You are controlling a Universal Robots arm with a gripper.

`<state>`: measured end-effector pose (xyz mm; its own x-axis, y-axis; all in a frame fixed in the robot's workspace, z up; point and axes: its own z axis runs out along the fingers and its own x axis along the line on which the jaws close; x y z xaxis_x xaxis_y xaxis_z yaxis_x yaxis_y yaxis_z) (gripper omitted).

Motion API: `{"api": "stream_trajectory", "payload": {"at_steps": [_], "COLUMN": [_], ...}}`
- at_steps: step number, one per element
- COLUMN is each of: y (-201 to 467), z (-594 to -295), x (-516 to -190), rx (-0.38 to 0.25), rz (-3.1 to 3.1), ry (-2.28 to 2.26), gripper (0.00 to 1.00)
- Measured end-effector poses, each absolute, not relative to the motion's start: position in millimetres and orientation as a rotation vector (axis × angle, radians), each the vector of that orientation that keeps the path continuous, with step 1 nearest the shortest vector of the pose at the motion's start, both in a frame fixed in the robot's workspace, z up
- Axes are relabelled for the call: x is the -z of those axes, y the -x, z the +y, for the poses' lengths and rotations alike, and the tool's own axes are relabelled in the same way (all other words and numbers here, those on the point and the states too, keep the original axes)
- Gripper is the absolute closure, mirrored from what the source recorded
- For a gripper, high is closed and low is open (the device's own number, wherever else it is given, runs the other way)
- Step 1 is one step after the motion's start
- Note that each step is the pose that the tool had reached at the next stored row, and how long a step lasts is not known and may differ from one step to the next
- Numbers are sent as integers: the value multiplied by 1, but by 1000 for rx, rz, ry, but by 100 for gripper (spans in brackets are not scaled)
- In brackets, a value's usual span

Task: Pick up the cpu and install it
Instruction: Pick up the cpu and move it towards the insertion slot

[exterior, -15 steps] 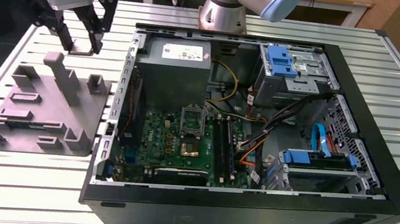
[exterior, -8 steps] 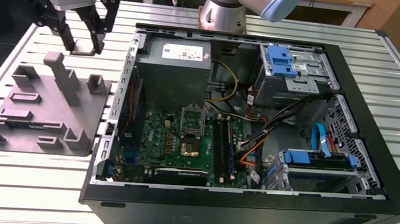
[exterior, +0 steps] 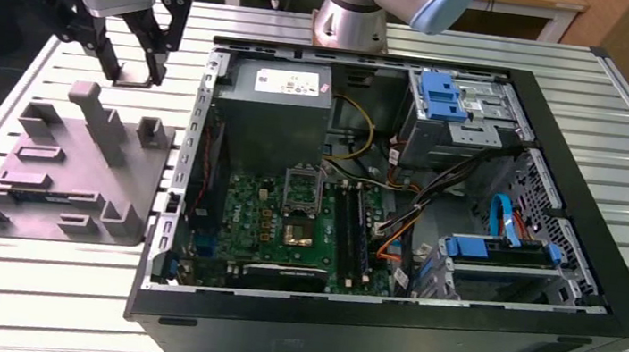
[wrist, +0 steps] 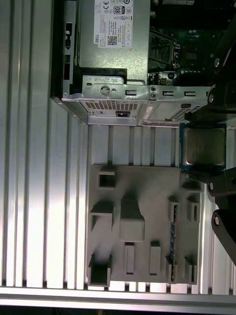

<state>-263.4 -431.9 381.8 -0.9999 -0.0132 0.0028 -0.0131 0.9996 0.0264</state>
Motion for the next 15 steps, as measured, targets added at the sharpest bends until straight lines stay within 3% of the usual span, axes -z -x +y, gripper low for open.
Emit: {"api": "stream_trajectory", "payload": {"at_steps": [15], "y": [257], "z": [-432], "x": [-382], "rx": [41], "rz": [-3138], "ry": [-21], "gripper": [53]}}
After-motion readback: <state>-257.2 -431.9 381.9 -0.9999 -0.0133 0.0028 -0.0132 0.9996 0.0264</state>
